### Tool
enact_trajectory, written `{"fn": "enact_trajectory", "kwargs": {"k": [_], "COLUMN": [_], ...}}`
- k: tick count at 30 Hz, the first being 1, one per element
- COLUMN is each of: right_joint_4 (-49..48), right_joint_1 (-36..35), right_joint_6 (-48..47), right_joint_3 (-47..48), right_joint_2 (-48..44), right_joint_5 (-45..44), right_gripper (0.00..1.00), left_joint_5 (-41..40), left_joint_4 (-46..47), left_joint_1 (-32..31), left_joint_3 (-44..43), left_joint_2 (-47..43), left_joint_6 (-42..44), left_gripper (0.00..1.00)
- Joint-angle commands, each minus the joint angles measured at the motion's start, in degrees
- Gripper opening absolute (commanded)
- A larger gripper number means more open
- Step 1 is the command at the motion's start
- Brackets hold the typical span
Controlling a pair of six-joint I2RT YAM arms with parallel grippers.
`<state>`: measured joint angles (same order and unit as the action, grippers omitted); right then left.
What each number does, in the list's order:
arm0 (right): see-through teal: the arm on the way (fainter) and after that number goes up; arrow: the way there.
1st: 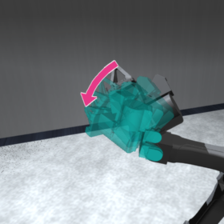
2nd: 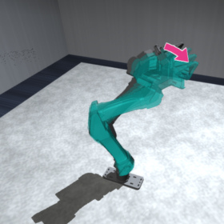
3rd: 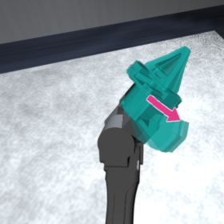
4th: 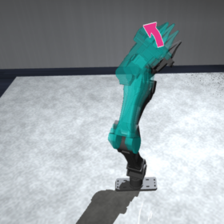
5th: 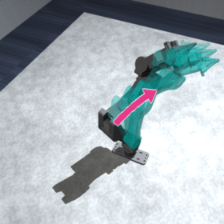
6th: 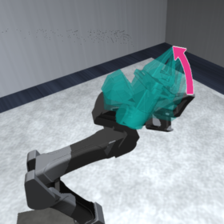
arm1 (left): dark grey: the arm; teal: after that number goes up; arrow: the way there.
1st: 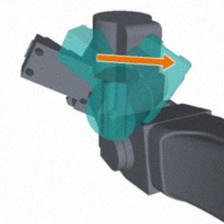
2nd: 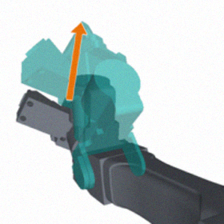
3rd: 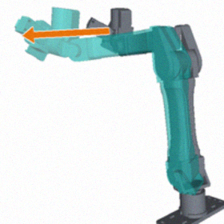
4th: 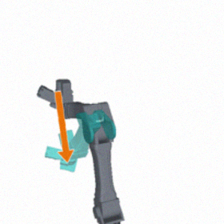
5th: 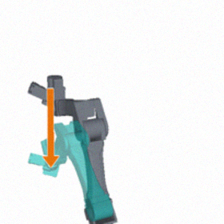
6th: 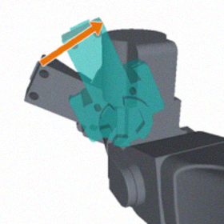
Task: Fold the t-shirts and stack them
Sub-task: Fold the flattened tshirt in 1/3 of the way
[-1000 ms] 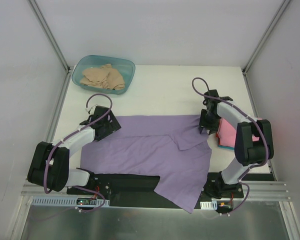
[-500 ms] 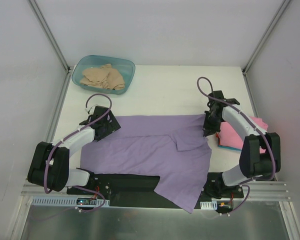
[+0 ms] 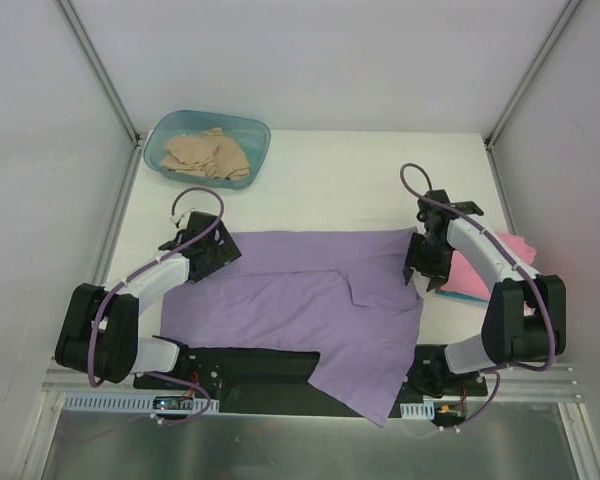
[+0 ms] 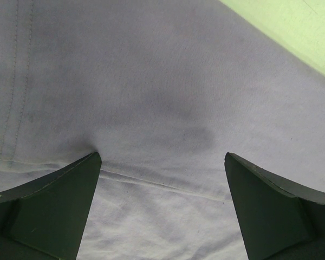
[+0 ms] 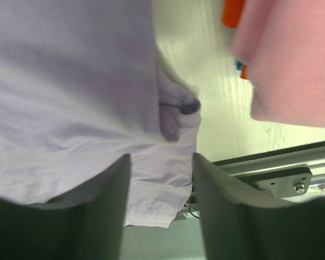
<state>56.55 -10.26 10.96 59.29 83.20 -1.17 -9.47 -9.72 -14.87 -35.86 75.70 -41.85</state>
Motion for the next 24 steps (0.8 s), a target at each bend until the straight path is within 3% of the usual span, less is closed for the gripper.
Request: {"fn": "enact_trajectory", "kwargs": {"k": [1, 4, 9, 15, 24], "right_joint_4": [2.3, 0.2, -6.4, -11.7, -15.5], "right_joint_1": [-1.2, -3.6, -7.8, -8.8, -4.9], "right_joint_6": [-0.6, -3.3, -4.0, -3.2, -4.6], "right_joint_3": [2.8, 4.4, 6.9, 8.6, 14.5], "right_joint_2": [-1.2, -2.5, -1.6, 4.3, 22.1], "right_joint_5": [-6.6, -6.2, -0.4, 2.5, 7.6], "right_gripper": [0.66, 0.82, 0.99, 0.97, 0.97], "left_joint_5": [0.1, 0.6, 0.9, 0.1, 0.9], "left_joint_4": [-0.6, -0.6, -1.2, -2.5, -4.1], "left_joint_1": [0.7, 0.8, 0.8, 1.2, 6.5], "left_joint_3": [0.3, 0.3, -0.7, -1.4, -1.4], "left_joint_2": [-0.6, -1.1, -1.8, -4.1, -1.0], "left_joint_6": [1.3, 1.3, 1.5, 1.4, 1.4], "left_gripper": [0.99, 0.99, 0.99, 0.99, 0.99]}}
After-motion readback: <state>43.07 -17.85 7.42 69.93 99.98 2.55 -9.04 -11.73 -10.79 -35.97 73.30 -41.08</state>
